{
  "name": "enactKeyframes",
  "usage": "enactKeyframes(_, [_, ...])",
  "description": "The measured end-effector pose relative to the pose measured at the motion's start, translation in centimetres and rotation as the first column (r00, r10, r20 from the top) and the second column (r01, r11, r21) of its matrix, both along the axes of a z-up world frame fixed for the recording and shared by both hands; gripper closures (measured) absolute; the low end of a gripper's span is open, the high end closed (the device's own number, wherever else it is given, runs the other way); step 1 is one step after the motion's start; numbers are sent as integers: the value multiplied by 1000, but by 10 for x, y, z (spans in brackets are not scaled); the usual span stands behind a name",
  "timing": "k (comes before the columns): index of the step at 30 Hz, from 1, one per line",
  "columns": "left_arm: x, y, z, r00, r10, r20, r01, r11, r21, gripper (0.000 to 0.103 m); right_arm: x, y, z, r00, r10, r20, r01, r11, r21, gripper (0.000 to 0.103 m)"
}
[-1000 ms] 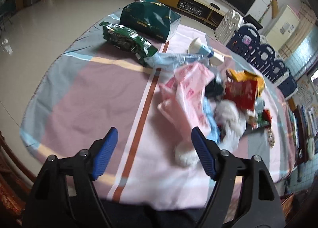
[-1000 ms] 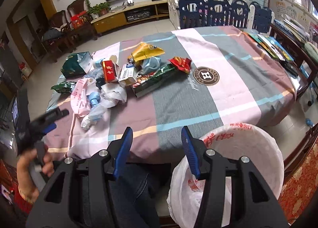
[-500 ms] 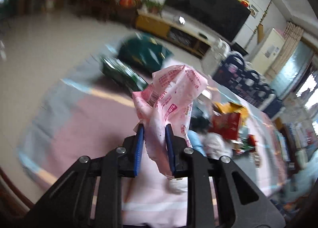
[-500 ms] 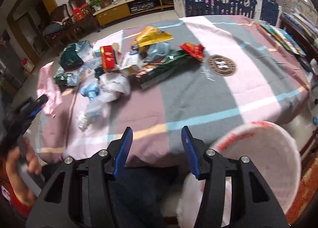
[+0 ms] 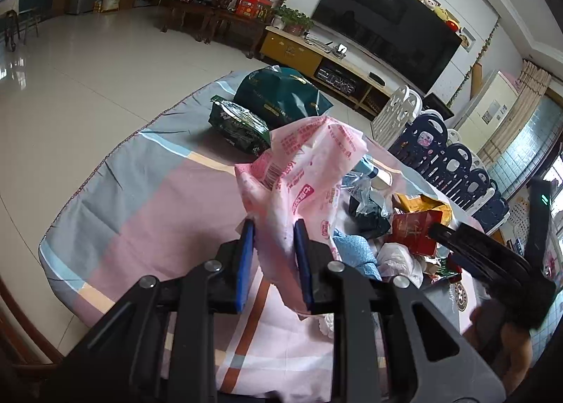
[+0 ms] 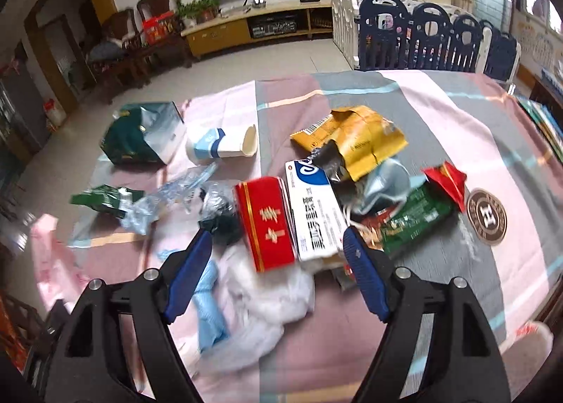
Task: Collect trash
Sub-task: 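Grasp the red gold-lettered box with the right tool while the left tool lifts the pink bag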
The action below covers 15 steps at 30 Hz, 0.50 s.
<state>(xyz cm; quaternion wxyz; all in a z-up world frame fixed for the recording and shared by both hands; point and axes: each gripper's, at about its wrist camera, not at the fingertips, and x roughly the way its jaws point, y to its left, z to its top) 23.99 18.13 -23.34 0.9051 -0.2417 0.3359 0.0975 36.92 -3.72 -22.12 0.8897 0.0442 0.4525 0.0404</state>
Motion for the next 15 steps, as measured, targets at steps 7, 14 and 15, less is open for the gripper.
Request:
enactKeyframes(7, [2, -1, -1, 1000, -9, 1, 9, 1000, 21, 79, -5, 9, -3, 998, 29, 50, -26, 997, -68, 77])
enactKeyframes(14, [3, -2, -2, 1000, -14, -15, 15, 999, 37, 80, -73, -19, 53, 986, 22, 163, -25, 1000, 17, 77])
enactKeyframes(15, [3, -3, -2, 1000, -18, -19, 19, 999, 40, 80, -88, -27, 58, 985, 20, 170, -24, 999, 20, 77])
